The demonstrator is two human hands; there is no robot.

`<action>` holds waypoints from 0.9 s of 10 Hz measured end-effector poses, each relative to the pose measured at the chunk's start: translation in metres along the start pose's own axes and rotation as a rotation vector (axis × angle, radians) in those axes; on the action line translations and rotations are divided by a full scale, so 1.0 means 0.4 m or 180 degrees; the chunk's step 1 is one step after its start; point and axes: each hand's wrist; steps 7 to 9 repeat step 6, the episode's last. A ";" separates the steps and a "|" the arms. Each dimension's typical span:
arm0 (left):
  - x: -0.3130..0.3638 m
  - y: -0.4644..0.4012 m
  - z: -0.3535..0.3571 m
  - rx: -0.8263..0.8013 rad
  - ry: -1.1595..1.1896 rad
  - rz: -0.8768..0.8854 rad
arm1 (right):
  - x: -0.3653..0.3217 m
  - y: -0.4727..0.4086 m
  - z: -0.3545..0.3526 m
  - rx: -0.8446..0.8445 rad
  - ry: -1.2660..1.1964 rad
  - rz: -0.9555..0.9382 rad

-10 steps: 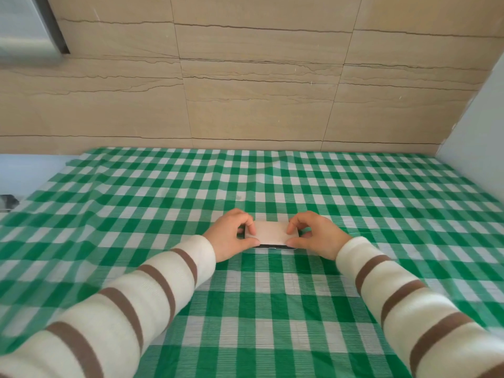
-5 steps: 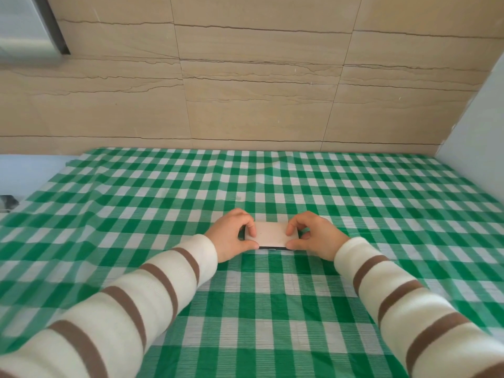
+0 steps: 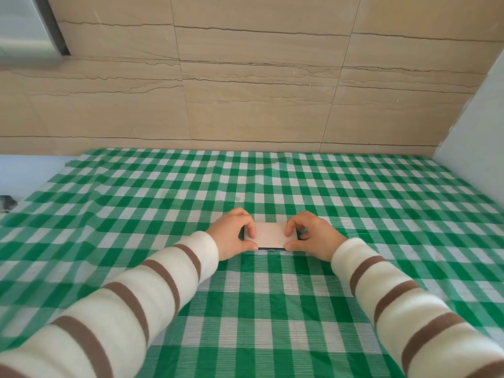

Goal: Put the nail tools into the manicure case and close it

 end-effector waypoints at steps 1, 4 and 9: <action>0.001 0.001 0.000 -0.0011 -0.0007 0.0010 | 0.002 -0.001 0.000 -0.0020 0.0041 -0.0003; 0.009 0.005 -0.014 -0.0074 -0.0149 0.0029 | -0.014 -0.011 -0.015 -0.0190 0.0390 0.0044; 0.044 -0.001 -0.082 -0.0223 -0.0486 0.0108 | -0.054 -0.019 -0.056 -0.0276 0.0498 -0.0013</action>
Point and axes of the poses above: each hand's wrist, its own y-axis away from the middle knuckle, its own z-axis out of the palm, x = y × z, and after that the axes turned 8 degrees about -z, right-handed
